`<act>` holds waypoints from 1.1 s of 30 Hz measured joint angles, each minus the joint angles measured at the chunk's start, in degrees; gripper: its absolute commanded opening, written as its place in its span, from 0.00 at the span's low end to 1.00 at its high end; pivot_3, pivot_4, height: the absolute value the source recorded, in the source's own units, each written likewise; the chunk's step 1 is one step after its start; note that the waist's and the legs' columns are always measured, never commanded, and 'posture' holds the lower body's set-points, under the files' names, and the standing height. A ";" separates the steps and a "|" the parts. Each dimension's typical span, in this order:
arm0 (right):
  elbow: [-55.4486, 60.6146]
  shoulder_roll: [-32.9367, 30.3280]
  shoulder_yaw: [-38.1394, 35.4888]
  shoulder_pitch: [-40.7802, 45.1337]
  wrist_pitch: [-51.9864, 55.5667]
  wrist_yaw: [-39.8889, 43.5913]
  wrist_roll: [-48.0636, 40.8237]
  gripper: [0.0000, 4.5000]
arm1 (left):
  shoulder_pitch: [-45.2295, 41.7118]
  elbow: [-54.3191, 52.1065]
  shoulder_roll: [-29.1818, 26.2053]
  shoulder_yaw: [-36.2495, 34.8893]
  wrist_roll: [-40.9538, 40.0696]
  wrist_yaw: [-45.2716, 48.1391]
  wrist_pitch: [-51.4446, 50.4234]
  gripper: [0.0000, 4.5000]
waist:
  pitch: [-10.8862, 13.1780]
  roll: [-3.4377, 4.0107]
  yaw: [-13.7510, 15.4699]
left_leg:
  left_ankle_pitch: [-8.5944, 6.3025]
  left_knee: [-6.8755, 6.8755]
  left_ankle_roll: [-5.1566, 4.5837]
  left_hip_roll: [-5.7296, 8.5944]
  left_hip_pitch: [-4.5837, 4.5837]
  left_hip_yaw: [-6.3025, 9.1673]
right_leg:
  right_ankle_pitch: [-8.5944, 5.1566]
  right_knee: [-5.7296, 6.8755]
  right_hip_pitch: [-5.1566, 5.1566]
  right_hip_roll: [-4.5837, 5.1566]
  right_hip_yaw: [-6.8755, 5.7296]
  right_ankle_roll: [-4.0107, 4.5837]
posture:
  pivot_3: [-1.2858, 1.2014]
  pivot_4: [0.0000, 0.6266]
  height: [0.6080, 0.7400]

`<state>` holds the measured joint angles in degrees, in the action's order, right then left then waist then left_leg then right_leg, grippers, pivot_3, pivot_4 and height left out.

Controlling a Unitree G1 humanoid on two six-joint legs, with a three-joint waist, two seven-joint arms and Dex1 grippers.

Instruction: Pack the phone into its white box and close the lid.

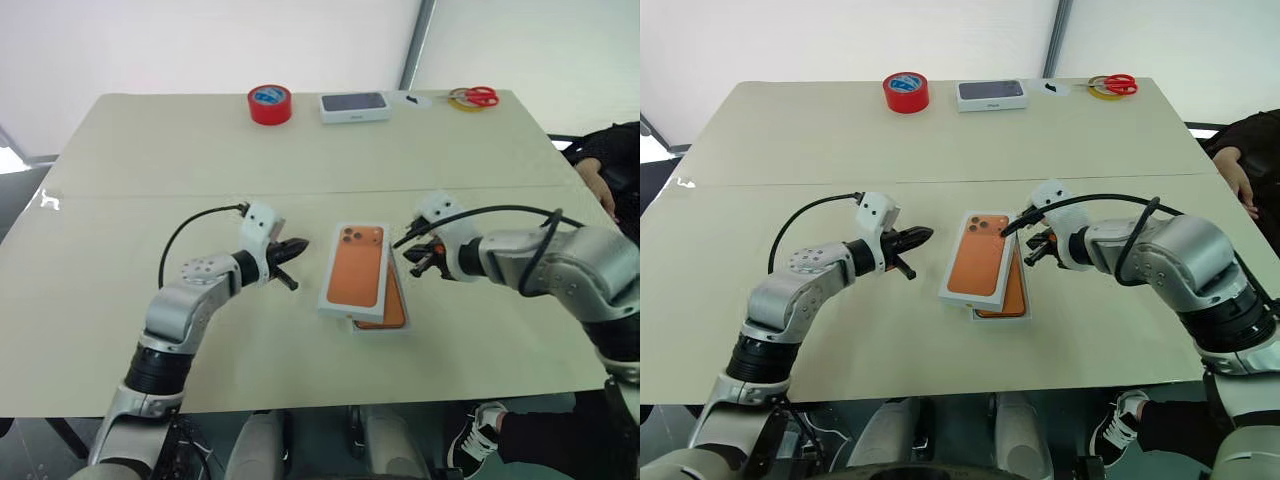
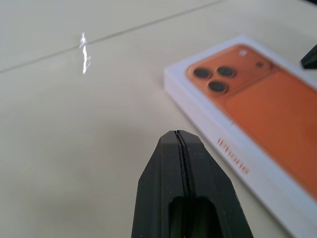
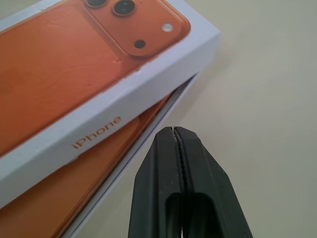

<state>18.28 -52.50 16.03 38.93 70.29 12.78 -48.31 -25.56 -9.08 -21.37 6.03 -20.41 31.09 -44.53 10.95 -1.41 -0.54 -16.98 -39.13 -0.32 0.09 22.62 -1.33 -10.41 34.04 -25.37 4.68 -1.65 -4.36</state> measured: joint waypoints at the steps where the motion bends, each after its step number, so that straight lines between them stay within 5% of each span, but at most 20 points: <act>1: 0.40 0.53 0.14 -0.22 -0.02 0.73 1.11 0.00 | -0.01 0.02 -0.13 0.47 0.15 0.09 -0.82 0.00 | 0.00 -0.01 0.06 | 0.00 0.00 0.00 0.00 0.00 0.01 | 0.00 0.00 0.00 0.00 0.00 0.00 | 0.52 0.24 0.94; 12: 1.73 4.27 0.64 -0.57 0.96 5.90 9.55 0.00 | -2.30 1.76 2.92 6.55 0.45 2.80 -4.30 0.00 | 0.00 -0.01 0.71 | 0.00 -0.04 0.00 0.03 -0.01 0.01 | -0.02 0.02 0.00 0.03 0.00 0.06 | 0.52 0.24 0.94; 33: 5.46 0.08 -0.76 -6.28 1.77 15.54 18.31 0.00 | -3.73 -0.04 4.63 8.52 -1.50 8.38 -6.34 0.00 | 0.00 -0.01 1.24 | 0.00 -0.06 0.01 0.05 -0.03 0.02 | -0.09 0.05 0.02 0.03 -0.01 0.18 | 0.52 0.24 0.94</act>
<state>23.75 -52.42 15.27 32.65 72.06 28.32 -30.00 -29.29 -9.12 -16.73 14.55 -21.91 39.47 -50.87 10.95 -1.42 0.70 -16.98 -39.18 -0.32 0.13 22.59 -1.31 -10.50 34.09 -25.35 4.70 -1.66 -4.18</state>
